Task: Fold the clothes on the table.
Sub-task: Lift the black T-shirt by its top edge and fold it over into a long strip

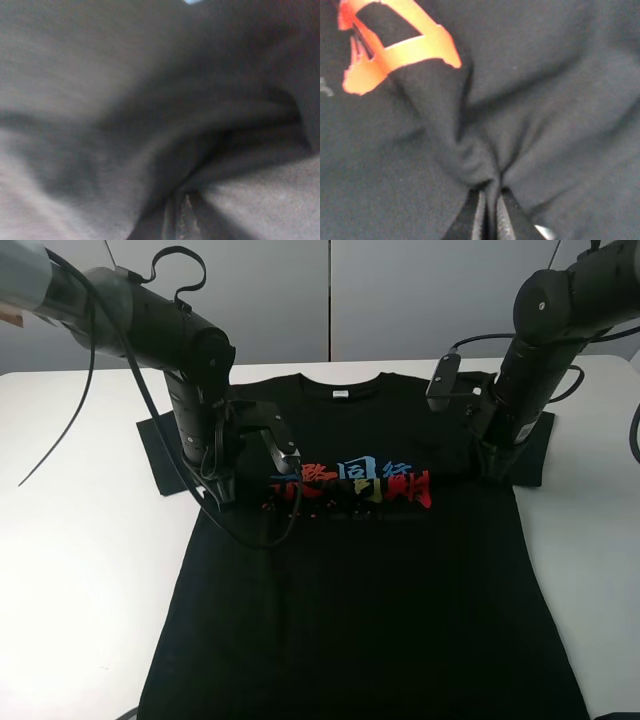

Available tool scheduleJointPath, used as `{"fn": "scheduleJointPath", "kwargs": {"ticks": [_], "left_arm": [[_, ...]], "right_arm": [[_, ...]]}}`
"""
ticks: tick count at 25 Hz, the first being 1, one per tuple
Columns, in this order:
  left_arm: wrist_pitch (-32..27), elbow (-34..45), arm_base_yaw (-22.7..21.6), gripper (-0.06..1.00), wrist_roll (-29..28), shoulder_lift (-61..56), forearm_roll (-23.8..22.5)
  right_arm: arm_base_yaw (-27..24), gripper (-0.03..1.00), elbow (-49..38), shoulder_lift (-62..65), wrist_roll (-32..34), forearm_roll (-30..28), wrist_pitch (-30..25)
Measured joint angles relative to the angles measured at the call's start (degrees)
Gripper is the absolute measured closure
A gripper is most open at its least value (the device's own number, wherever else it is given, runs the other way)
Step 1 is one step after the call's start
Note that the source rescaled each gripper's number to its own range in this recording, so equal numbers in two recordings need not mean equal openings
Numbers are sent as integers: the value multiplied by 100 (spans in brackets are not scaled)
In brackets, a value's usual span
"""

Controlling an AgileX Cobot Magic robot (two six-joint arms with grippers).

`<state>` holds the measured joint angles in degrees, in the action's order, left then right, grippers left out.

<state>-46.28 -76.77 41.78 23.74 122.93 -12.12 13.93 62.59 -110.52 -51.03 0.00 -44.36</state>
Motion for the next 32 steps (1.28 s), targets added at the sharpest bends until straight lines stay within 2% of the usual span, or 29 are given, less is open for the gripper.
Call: {"fn": "scheduleJointPath", "kwargs": {"ticks": [4, 8, 11, 16, 20, 24, 26, 29, 32], "left_arm": [[160, -275, -51, 94, -618, -54, -378], [408, -513, -122, 94, -1312, -304, -940], [823, -575, -122, 94, -1817, -604, -1438], [1468, -611, -182, 94, -2483, -1118, -2187], [1745, -611, -210, 94, -3062, -1347, -2853], [1854, -629, -210, 94, -4078, -1622, -3749], [1912, -638, -221, 94, -4297, -1833, -3989], [1955, -638, -221, 94, -4367, -2067, -4048], [1821, -621, -221, 94, -4075, -2138, -3711]], "right_arm": [[9, 97, 0, 342, 451, -470, 277], [26, 97, 0, 508, 1424, -1342, 693], [26, 97, 0, 654, 2382, -2278, 1112], [26, 97, 0, 943, 4319, -4355, 1548], [26, 97, 221, 1190, 5414, -5357, 1699], [35, 97, 400, 1564, 5790, -5634, 1946], [35, 97, 400, 1754, 5818, -5634, 1967], [35, 97, 400, 1963, 5777, -5583, 1899], [39, 97, 343, 2125, 5045, -4966, 1823]]}}
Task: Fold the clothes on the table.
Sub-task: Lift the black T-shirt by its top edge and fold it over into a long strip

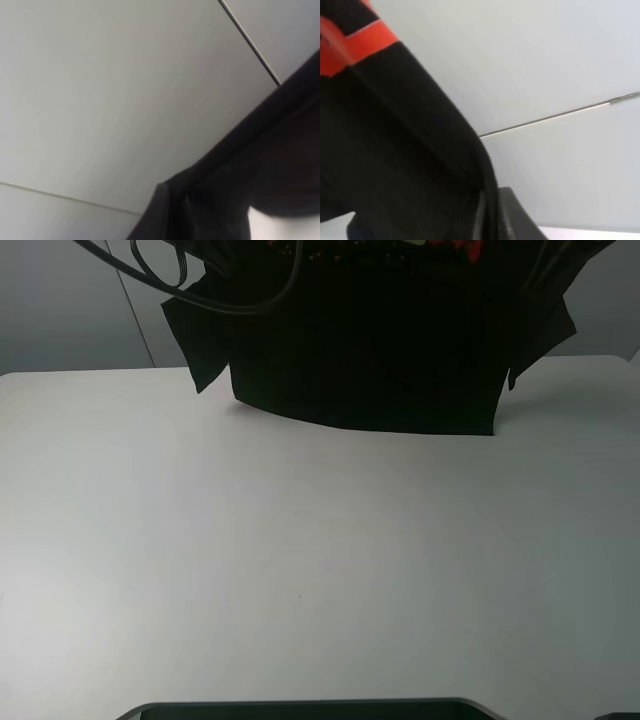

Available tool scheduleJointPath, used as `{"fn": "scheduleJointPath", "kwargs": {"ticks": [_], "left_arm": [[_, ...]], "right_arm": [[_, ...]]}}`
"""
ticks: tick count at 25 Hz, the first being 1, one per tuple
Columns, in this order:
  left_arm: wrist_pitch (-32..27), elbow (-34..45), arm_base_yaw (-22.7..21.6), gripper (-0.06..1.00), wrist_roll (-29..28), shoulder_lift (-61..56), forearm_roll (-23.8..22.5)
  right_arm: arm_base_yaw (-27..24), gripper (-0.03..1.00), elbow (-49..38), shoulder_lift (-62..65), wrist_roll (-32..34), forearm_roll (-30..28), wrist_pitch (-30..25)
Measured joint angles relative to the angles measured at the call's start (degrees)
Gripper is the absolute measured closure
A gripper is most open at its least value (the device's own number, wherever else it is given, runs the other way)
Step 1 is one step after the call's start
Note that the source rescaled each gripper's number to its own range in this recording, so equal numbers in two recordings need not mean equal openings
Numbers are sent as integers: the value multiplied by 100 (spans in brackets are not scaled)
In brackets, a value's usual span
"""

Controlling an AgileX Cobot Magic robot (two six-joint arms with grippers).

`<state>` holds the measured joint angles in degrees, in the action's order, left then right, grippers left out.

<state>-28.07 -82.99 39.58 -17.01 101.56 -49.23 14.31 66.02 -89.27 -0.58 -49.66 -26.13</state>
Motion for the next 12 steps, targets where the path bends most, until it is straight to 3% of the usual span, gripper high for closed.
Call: {"fn": "scheduleJointPath", "kwargs": {"ticks": [4, 8, 12], "left_arm": [[-240, 324, 82, 94, 756, -61, 698], [-538, 712, 335, 94, 1083, -340, 980], [-872, 965, 487, 94, 1276, -632, 1355]], "right_arm": [[0, 97, -269, 303, -1689, 1572, -248], [0, 97, -412, 681, -3228, 3007, -899], [0, 97, -477, 1021, -4162, 4214, -1746]]}}
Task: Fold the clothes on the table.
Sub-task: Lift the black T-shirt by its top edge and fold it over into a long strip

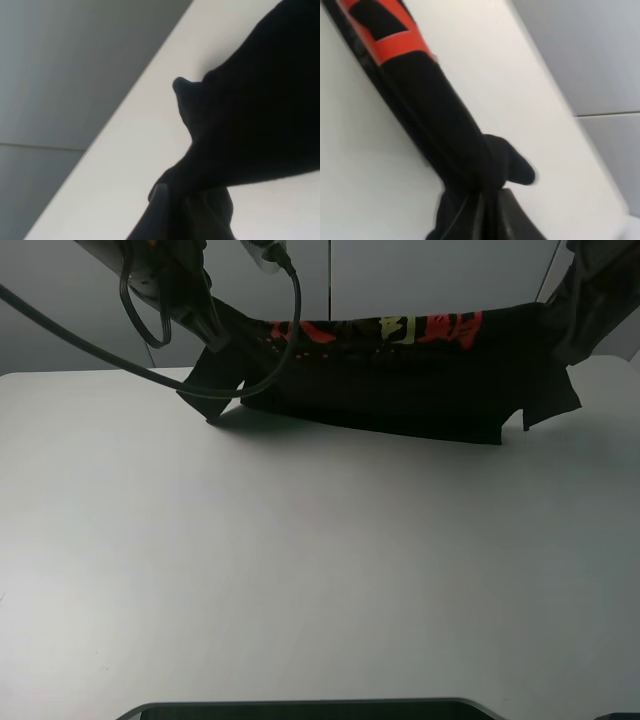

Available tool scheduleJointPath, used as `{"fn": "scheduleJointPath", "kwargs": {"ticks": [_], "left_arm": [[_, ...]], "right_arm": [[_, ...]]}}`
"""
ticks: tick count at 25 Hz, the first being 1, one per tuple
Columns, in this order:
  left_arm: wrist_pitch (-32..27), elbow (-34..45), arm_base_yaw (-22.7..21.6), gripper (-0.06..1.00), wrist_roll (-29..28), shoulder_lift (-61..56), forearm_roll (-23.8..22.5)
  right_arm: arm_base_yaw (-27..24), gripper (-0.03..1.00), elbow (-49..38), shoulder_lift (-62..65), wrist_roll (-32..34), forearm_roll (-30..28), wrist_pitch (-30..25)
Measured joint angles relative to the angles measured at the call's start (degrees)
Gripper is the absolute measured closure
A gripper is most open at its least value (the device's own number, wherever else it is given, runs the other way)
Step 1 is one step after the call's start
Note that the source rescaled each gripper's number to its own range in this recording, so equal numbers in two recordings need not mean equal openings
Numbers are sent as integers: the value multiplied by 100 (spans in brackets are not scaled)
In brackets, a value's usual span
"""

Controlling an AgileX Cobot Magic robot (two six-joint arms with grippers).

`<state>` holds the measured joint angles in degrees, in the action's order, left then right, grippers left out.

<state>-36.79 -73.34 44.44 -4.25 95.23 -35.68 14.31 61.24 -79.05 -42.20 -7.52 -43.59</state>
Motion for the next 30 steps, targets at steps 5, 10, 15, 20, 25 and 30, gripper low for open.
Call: {"fn": "scheduleJointPath", "kwargs": {"ticks": [5, 10, 15, 20, 25, 30], "left_arm": [[-393, 311, 9, 94, 508, -287, 729], [-527, 878, 9, 94, 748, -682, 1255], [-550, 1586, 9, 94, 759, -1176, 1567], [-563, 2137, 9, 94, 748, -1547, 1975], [-563, 2560, 9, 94, 748, -1701, 2295], [-315, 2631, 9, 94, 737, -1713, 2390]], "right_arm": [[0, 97, -231, 277, -694, 927, -864], [0, 97, -536, 304, -1014, 1531, -1346], [0, 97, -940, 356, -1330, 2123, -1630], [0, 97, -1252, 477, -1435, 2430, -1773], [0, 97, -1439, 540, -1481, 2586, -2034], [0, 97, -1466, 540, -1290, 2503, -1664]]}}
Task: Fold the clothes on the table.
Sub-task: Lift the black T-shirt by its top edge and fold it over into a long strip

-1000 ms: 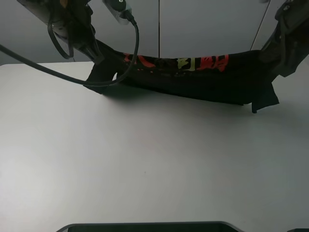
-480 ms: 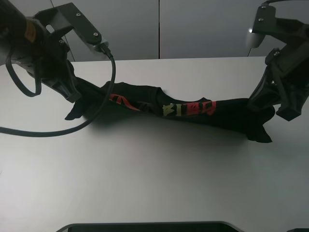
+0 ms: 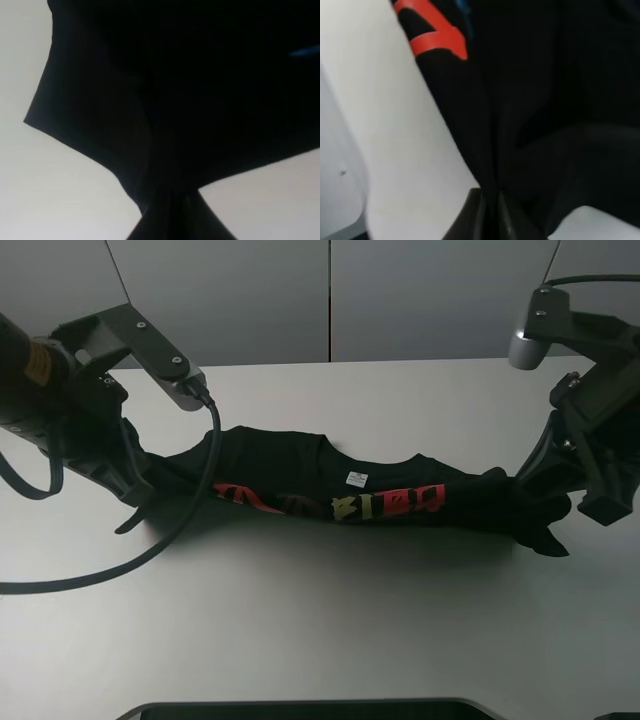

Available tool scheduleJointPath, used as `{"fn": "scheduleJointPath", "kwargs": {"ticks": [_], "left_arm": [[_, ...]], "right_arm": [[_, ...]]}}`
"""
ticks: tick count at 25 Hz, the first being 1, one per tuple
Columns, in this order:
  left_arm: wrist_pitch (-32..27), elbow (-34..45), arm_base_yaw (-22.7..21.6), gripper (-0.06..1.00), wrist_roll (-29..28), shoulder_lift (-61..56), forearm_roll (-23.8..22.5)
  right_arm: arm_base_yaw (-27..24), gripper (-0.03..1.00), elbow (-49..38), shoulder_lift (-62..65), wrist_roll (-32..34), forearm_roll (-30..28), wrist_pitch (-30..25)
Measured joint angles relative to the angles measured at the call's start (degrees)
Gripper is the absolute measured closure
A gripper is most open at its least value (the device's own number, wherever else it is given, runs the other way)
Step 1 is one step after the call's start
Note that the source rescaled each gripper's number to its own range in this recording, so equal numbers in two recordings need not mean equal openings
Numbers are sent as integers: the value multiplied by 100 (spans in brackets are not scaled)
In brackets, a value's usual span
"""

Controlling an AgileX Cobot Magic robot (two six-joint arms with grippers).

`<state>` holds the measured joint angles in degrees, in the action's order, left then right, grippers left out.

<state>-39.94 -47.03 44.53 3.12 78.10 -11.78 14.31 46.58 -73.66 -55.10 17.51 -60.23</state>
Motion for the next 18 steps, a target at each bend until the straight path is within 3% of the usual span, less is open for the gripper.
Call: {"fn": "scheduleJointPath", "kwargs": {"ticks": [3, 10, 18], "left_arm": [[437, 0, 0, 94, -312, 0, -246], [1055, 0, -144, 94, -2101, 382, -1993], [2658, 0, -816, 94, -2645, 1270, -2232]], "right_arm": [[0, 97, 0, -10, 259, -114, 589], [0, 97, 0, -139, 578, -468, 1717], [0, 97, 0, -1228, 1739, -1146, 3035]]}}
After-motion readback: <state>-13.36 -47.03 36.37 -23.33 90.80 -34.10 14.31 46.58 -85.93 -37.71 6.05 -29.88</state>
